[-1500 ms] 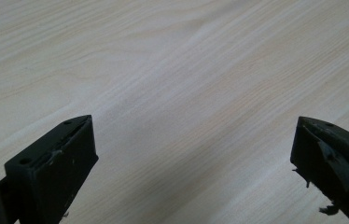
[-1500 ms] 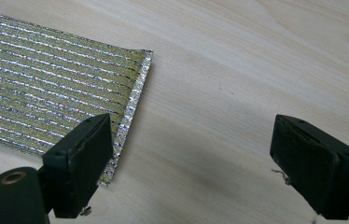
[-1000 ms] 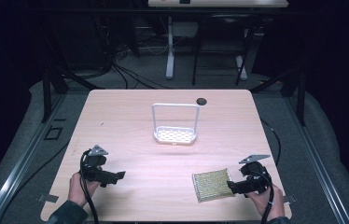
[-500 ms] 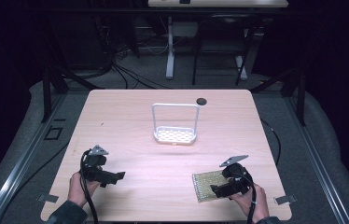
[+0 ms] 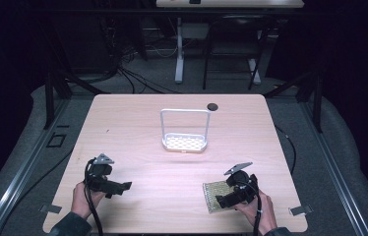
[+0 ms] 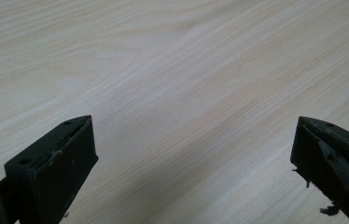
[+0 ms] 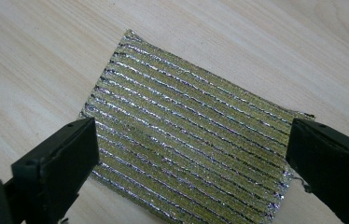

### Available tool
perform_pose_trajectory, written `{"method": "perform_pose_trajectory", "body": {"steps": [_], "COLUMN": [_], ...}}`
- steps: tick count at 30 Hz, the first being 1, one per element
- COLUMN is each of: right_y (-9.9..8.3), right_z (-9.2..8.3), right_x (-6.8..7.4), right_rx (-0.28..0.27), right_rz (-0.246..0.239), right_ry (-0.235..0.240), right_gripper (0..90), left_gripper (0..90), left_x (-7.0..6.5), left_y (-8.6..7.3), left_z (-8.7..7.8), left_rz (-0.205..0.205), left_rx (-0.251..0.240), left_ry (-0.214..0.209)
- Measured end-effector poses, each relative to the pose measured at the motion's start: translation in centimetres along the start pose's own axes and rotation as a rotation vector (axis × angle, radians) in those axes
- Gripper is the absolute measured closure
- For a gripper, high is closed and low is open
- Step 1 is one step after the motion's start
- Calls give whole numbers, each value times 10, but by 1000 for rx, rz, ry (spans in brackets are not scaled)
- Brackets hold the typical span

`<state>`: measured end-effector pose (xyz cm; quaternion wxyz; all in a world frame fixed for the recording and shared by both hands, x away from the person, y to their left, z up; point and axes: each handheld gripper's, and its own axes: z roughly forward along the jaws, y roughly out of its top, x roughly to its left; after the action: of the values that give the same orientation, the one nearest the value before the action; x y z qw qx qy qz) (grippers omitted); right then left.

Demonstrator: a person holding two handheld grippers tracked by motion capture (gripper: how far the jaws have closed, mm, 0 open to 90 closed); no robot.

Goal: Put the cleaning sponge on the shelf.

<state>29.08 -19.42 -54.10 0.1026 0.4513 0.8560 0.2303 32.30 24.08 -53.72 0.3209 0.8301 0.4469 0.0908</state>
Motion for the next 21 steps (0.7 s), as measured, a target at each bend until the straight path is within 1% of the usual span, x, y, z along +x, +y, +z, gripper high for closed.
{"method": "perform_pose_trajectory", "body": {"steps": [1, 3, 5, 6, 7, 8, 9, 10, 11, 12, 13, 15, 16, 17, 18, 19, 21], "right_y": [0, 1, 2, 1, 1, 1, 1, 1, 1, 1, 0, 0, 0, -2, -2, -2, -2], "right_z": [1, 1, 3, 4, 6, 6, 7, 8, 9, 8, 8, 8, 8, 8, 8, 7, 8], "right_x": [1, 1, 1, 1, 3, 3, 3, 4, 4, 5, 4, 4, 4, 4, 4, 4, 6], "right_rx": [-1, 4, 6, 16, 27, 27, 34, 44, 43, 44, 45, 52, 52, 52, 52, 51, 50], "right_rz": [25, 24, 24, 21, 5, 5, 5, 9, 4, 4, 3, 13, 13, 17, 17, 20, 23], "right_ry": [4, 6, 10, 12, 9, 9, 11, 0, -14, -20, -30, -31, -31, -51, -51, -64, -75], "right_gripper": [0, 0, 14, 47, 133, 133, 143, 168, 191, 237, 258, 292, 292, 359, 359, 385, 425], "left_gripper": [1, 1, 1, 1, 2, 2, 1, 2, 2, 2, 2, 2, 2, 2, 2, 2, 2], "left_x": [0, -1, 0, 0, -1, -1, -1, -1, -2, -2, -2, -3, -3, -4, -4, -4, -4], "left_y": [0, 0, 0, 0, 0, 1, 0, 0, 0, 0, 0, 1, 1, 1, 0, 0, -1], "left_z": [1, 2, 2, 3, 3, 2, 2, 2, 2, 2, 3, 4, 4, 4, 4, 4, 3], "left_rz": [3, -4, 2, 4, 2, 7, 6, 6, 12, 12, 20, 24, 24, 26, 27, 28, 25], "left_rx": [1, 3, 12, 14, 14, 19, 14, 14, 15, 17, 20, 22, 22, 24, 26, 35, 32], "left_ry": [1, 0, -4, -4, -2, -6, -4, -4, -3, -4, 0, 1, 1, 0, -1, -6, 0]}}
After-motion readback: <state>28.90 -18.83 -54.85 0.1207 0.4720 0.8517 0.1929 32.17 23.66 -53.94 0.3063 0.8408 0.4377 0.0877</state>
